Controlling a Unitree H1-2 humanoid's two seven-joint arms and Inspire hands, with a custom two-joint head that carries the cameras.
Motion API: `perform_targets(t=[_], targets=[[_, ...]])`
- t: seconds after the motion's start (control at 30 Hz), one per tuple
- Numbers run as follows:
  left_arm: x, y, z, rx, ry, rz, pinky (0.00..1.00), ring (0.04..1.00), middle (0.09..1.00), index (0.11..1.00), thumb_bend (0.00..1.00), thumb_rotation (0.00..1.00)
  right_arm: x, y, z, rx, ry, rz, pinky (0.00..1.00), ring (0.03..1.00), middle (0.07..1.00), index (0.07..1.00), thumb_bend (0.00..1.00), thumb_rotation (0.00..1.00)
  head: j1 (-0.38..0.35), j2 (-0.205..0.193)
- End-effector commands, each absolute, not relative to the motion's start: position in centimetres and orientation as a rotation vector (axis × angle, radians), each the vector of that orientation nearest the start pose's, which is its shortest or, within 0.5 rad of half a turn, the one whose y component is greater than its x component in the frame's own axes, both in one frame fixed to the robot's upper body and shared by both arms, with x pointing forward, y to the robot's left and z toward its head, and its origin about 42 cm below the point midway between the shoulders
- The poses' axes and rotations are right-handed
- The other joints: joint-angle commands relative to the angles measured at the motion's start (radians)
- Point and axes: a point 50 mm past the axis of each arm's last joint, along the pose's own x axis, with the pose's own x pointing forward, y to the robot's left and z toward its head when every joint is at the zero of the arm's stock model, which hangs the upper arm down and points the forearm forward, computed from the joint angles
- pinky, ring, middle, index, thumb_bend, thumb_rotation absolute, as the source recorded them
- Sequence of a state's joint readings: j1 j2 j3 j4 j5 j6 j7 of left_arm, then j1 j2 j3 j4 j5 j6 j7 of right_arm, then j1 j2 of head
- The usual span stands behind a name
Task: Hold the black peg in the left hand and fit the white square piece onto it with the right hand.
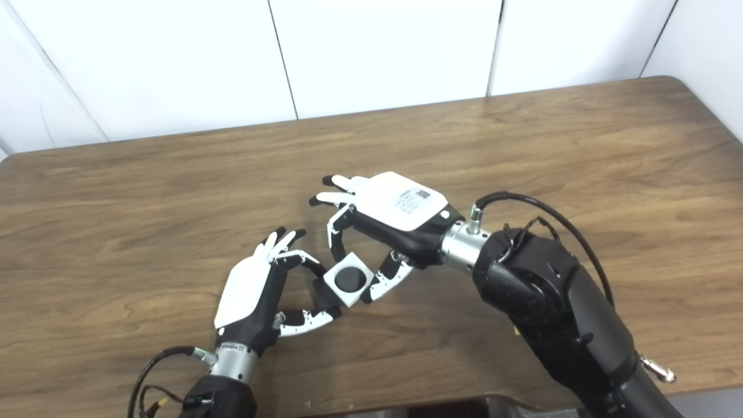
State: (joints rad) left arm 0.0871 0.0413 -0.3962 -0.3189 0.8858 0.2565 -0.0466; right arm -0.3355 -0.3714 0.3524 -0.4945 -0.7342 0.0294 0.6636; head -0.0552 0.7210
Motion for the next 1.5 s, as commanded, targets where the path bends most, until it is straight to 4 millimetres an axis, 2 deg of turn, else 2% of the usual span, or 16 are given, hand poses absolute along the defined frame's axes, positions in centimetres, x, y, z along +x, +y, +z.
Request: perform_targets(t=[0.0, 0.73, 1.47], targets=[[23.5, 13.1, 15.2, 0.857, -0.138, -0.159, 0.99, 1.0, 0.934, 0.492, 0.49, 0.09, 30.7, -16.8, 28.3, -1.289, -0.59, 0.673, 0.96, 1.0, 0.924, 0.491, 0.53, 0.15, -0.001, 0.001], [23.4, 12.5, 15.5, 0.854, -0.149, -0.162, 0.99, 1.0, 0.933, 0.491, 0.49, 0.09, 31.2, -16.9, 27.0, -1.272, -0.57, 0.674, 0.95, 1.0, 0.917, 0.491, 0.53, 0.15, 0.015, 0.006], [24.7, 11.5, 15.1, 0.859, -0.132, -0.172, 0.99, 1.0, 0.93, 0.491, 0.49, 0.09, 30.7, -16.1, 27.2, -1.285, -0.584, 0.7, 0.96, 1.0, 0.926, 0.49, 0.53, 0.15, 0.029, 0.027]])
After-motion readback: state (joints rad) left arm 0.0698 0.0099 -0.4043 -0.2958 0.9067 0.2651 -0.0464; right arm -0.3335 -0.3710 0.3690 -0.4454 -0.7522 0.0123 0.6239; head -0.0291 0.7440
